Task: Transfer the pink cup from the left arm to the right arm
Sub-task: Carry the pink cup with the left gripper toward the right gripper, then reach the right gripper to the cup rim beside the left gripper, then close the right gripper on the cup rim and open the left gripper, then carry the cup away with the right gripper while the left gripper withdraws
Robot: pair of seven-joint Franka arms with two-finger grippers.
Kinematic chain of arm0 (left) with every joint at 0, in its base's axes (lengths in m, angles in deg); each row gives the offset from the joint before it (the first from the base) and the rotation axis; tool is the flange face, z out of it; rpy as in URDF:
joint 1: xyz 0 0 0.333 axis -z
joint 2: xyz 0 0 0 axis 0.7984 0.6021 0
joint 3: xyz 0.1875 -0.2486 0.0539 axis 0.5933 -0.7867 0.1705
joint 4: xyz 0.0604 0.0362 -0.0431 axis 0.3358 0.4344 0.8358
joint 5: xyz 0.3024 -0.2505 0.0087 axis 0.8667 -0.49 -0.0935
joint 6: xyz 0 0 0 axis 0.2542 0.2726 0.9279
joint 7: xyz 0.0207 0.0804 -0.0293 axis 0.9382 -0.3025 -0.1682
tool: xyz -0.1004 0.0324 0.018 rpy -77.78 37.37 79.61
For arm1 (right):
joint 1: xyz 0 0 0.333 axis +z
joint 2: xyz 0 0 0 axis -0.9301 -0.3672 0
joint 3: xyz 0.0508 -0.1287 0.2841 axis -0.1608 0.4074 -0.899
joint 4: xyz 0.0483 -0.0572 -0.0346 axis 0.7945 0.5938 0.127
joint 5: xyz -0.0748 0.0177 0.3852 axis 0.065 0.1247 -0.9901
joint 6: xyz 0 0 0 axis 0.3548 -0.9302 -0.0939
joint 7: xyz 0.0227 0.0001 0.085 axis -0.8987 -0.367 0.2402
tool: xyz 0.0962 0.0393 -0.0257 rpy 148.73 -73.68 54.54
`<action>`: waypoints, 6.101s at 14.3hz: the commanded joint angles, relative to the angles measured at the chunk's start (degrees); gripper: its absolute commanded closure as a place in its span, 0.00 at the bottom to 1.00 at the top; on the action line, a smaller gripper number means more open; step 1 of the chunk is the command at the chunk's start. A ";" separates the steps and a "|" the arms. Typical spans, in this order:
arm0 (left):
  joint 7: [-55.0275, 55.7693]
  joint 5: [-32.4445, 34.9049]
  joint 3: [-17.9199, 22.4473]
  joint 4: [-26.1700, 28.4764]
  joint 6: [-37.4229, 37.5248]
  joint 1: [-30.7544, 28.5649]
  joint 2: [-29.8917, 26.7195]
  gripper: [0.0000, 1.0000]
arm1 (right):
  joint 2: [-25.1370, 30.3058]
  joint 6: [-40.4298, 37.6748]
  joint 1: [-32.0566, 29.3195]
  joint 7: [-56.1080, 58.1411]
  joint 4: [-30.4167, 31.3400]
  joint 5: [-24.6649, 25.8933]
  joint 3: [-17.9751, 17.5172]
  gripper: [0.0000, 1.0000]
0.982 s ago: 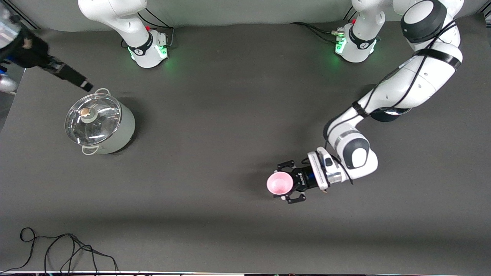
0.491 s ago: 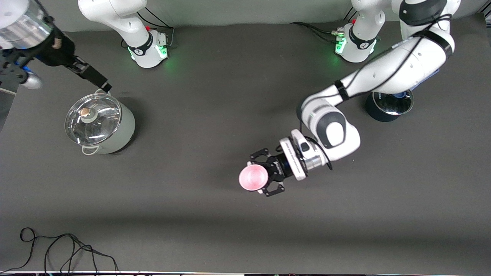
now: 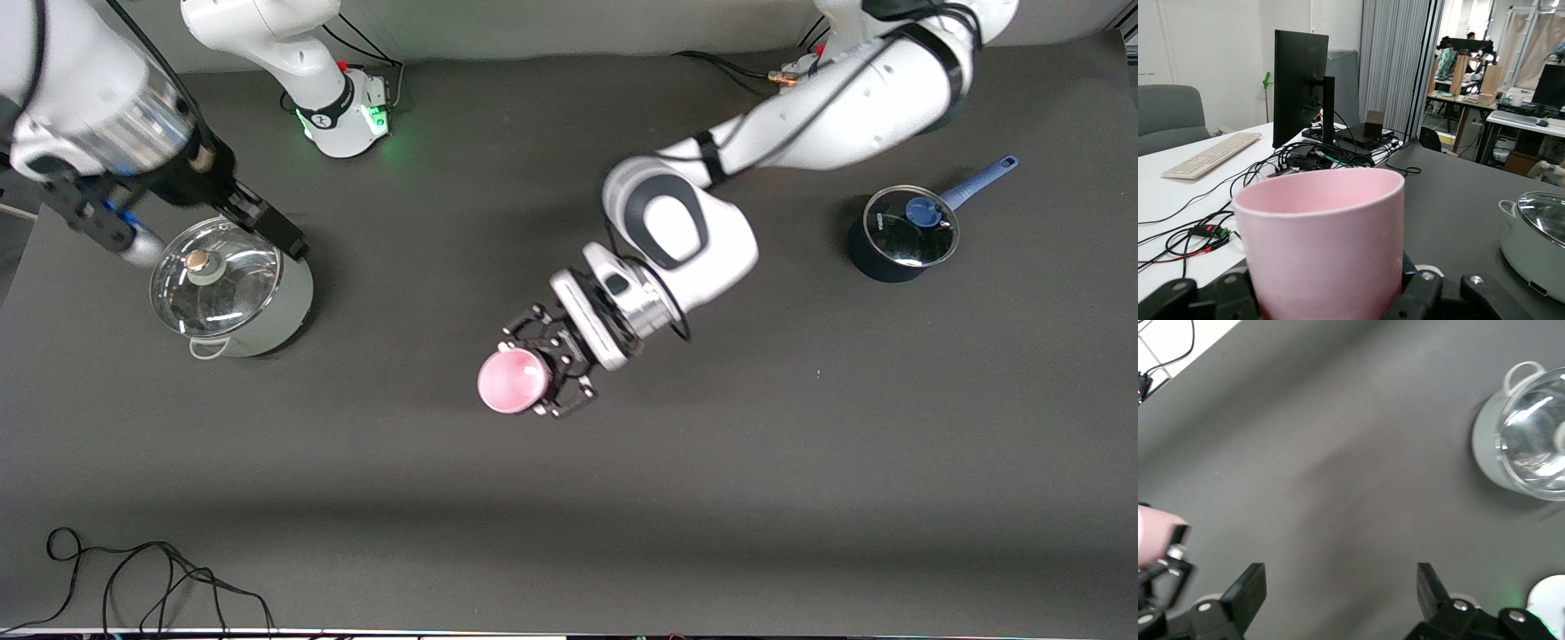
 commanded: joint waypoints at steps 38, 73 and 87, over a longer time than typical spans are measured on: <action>2.26 0.61 3.45 -8.42 -4.91 9.68 -1.82 1.00 | -21.07 2.77 4.55 -11.69 -21.19 0.83 -4.99 0.95; -7.25 22.98 -3.60 32.01 57.09 -51.65 -9.12 0.00 | -15.89 9.71 -32.61 48.65 -11.28 3.21 -3.67 1.00; 50.81 78.90 -6.66 17.35 111.86 -69.25 -10.17 0.00 | -19.03 62.33 -35.52 74.09 29.88 3.81 -3.23 1.00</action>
